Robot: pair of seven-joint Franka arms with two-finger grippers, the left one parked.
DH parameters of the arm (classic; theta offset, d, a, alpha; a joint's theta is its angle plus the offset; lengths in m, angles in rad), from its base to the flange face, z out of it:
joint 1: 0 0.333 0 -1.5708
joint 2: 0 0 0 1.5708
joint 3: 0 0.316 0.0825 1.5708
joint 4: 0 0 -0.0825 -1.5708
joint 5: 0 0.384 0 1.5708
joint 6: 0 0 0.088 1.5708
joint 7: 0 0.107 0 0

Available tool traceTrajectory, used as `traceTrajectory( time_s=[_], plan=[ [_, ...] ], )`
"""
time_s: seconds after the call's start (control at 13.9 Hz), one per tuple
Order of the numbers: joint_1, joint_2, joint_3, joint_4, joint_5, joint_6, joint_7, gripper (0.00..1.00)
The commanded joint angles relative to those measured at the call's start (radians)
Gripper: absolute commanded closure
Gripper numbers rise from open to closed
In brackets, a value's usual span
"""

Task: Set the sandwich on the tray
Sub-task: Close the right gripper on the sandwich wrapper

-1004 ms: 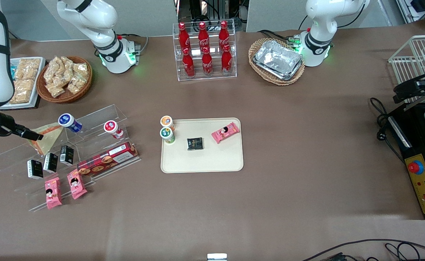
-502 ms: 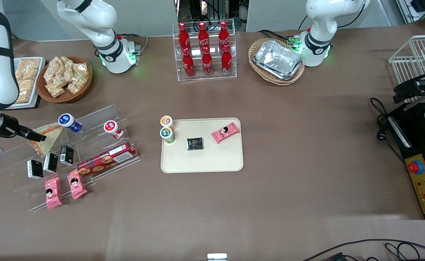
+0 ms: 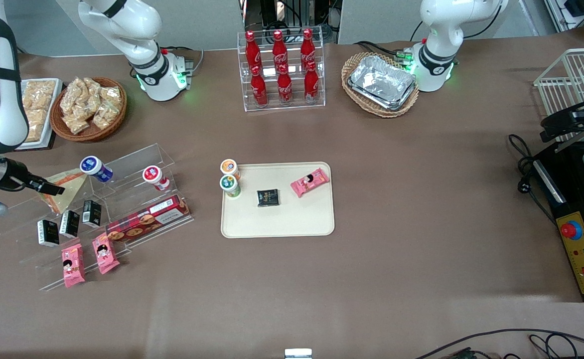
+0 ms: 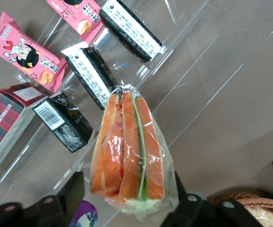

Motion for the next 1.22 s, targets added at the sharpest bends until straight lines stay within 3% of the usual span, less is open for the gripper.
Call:
traceTrajectory(
  time_s=[0.0,0.29,0.43,1.0,1.08,1.15],
  plan=[
    [-0.007,0.003,0.005,-0.006,-0.014,0.021,-0.006,0.27],
    [-0.021,0.016,0.005,-0.006,-0.015,0.030,-0.014,0.32],
    [-0.022,0.017,0.005,-0.004,-0.014,0.030,-0.035,0.49],
    [-0.040,0.005,0.005,0.007,-0.006,0.007,-0.089,0.84],
    [-0.042,-0.006,0.005,0.013,-0.006,-0.004,-0.112,0.95],
    [-0.042,-0.013,0.005,0.019,-0.006,-0.020,-0.120,0.98]
  ],
)
